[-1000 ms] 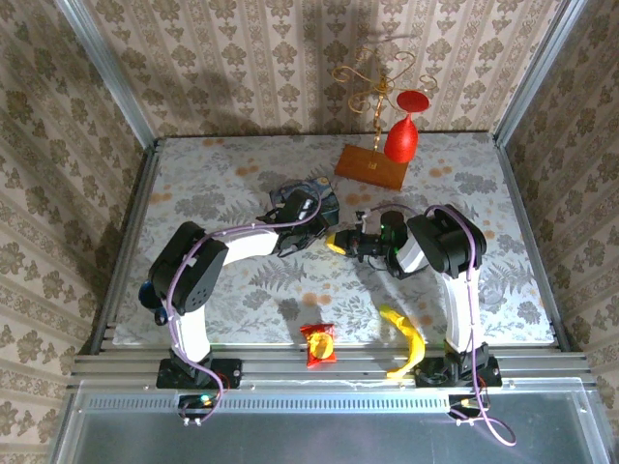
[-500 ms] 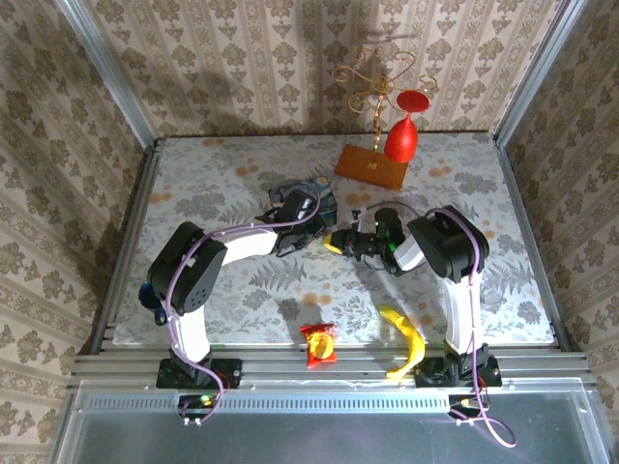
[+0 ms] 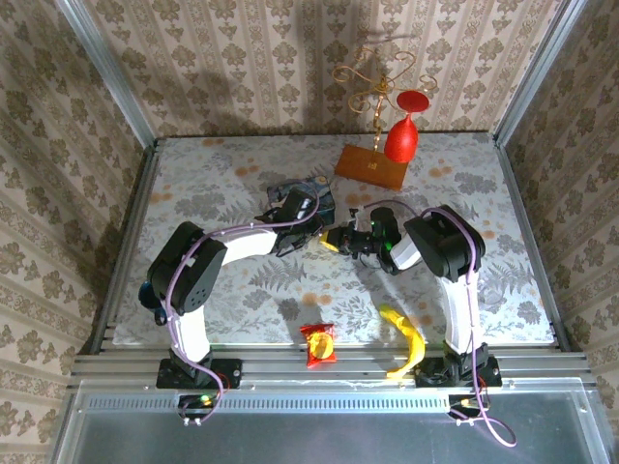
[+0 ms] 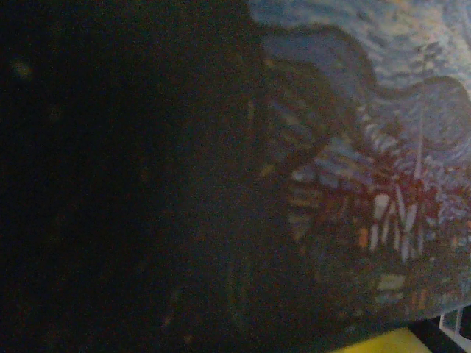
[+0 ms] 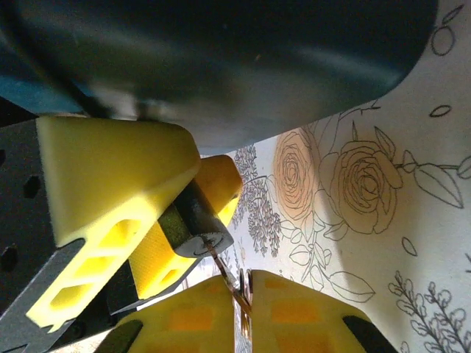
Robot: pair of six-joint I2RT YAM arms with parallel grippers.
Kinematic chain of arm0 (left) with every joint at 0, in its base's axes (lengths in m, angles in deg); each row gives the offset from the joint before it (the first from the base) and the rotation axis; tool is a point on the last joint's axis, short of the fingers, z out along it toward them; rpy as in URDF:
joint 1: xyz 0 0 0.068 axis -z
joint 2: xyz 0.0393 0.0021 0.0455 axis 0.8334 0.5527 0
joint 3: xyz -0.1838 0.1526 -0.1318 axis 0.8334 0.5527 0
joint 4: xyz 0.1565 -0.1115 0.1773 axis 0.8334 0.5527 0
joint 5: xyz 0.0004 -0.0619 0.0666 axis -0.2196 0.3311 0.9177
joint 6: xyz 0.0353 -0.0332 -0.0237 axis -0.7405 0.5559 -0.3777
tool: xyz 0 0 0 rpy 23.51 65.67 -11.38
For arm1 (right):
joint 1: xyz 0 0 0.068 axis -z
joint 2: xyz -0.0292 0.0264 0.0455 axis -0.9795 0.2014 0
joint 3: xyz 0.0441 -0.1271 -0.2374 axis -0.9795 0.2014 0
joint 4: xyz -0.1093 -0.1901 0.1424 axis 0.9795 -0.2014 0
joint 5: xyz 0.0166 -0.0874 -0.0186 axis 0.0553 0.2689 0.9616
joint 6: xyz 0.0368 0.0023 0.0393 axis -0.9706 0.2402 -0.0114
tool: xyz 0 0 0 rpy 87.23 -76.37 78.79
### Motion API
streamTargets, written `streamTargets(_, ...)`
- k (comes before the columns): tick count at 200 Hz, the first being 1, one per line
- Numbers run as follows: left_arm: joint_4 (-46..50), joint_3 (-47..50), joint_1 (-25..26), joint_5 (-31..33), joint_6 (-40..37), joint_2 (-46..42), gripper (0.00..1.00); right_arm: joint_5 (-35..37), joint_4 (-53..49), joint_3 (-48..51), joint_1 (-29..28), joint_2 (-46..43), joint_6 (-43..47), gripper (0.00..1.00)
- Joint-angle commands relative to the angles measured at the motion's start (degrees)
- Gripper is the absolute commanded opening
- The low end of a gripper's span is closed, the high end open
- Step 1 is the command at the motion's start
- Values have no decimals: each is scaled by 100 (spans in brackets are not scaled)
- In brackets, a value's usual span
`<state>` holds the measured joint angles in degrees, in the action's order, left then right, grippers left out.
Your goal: Unlock a padlock with a key
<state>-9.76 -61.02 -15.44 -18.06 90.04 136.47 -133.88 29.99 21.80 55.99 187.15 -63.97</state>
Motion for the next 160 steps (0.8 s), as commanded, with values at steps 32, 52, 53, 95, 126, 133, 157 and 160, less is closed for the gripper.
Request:
streamTargets(32, -10, 342, 370, -1612, 180, -290, 0, 1310, -1057, 182, 5, -877, 756, 33)
streamTargets(52, -95, 407, 312, -1566, 252, -281, 0, 1556, -1748, 385, 7, -1235, 1047, 36)
streamTargets(53, -93, 411, 311, -1560, 252, -281, 0, 1566, -1768, 394, 7, -1253, 1060, 36)
streamTargets(95, -14, 366, 251, -1430, 194, -314, 0, 1802, -2180, 724, 14, -1757, 1214, 39)
streamTargets(126, 15, 448, 185, -1311, 212, -360, 0, 1857, -2383, 868, 42, -2124, 1271, 45)
streamTargets(133, 25, 467, 177, -1293, 222, -360, 0, 1883, -2480, 886, 42, -2203, 1289, 51)
streamTargets(157, -13, 512, 144, -1256, 266, -351, 0, 1934, -2687, 1019, 42, -2511, 1383, 49)
streamTargets(160, -18, 516, 144, -1249, 266, -350, 0, 1938, -2699, 1048, 46, -2564, 1390, 48)
